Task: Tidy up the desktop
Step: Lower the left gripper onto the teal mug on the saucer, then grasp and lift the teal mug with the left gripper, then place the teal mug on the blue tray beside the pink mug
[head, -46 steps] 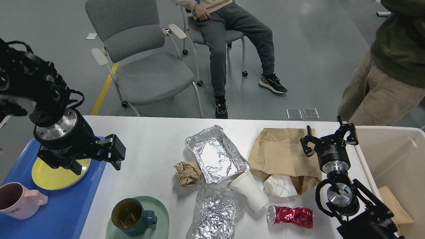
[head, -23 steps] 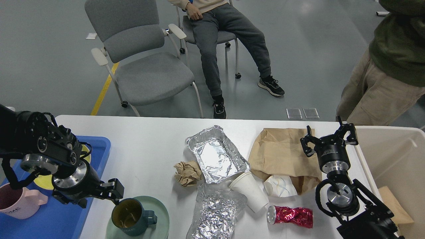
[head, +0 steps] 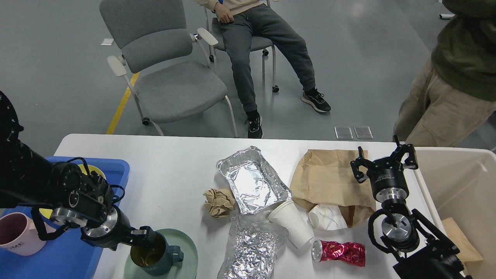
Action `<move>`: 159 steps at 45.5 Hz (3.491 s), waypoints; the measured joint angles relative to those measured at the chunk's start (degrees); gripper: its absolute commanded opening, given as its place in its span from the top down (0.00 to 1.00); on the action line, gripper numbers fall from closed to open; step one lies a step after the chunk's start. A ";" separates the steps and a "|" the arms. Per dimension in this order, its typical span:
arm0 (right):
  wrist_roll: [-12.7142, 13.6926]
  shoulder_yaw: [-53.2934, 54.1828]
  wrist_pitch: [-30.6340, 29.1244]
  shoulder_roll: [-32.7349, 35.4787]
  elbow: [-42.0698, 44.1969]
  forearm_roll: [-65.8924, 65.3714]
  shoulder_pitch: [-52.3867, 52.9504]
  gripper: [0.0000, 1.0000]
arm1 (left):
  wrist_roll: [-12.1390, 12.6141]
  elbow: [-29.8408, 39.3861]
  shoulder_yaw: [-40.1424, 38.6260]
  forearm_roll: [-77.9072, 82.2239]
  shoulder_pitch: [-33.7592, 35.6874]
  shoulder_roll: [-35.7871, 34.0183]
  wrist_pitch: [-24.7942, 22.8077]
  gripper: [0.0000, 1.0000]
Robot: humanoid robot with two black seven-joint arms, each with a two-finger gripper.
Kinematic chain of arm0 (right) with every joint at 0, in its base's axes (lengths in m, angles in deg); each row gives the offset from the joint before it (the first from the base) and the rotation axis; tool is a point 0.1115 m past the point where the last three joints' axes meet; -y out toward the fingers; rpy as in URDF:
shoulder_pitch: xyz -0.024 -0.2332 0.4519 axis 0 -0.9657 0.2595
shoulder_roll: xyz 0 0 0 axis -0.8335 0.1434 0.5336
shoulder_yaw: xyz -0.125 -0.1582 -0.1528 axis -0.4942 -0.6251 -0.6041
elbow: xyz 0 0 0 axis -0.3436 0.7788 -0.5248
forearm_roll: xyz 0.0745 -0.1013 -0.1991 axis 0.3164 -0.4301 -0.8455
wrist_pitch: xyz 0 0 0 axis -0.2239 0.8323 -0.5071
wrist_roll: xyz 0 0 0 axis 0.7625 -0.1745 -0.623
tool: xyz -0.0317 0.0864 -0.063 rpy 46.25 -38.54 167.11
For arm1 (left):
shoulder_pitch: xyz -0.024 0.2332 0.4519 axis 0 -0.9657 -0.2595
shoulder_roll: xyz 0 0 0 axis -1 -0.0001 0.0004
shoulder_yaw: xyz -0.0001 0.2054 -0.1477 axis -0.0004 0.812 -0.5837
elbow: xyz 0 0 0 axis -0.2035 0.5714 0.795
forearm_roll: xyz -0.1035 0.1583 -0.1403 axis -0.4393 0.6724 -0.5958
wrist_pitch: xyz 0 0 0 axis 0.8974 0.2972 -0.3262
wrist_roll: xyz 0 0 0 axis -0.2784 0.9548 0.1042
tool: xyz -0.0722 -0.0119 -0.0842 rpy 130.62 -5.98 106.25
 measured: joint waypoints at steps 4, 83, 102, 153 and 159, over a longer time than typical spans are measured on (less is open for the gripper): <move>0.00 0.00 0.00 0.00 0.00 0.01 0.00 0.00 | 0.02 -0.86 -0.53 1.08 -1.18 0.00 0.01 0.32; 0.00 0.00 0.04 0.00 0.09 0.01 0.04 0.00 | -1.54 13.08 10.00 1.55 54.88 -7.22 -38.54 1.00; 0.00 0.00 0.01 0.00 0.09 -0.03 0.04 0.00 | -2.51 12.66 13.40 1.67 55.44 -8.94 -38.61 1.00; 0.00 0.00 0.00 0.00 0.02 0.01 0.04 0.00 | -4.96 -23.04 -2.98 9.96 -7.30 -28.14 -23.49 0.99; 0.00 0.00 0.03 0.00 0.07 -0.02 0.03 0.00 | -4.99 -24.75 -5.88 11.92 -10.96 -29.07 -23.41 0.98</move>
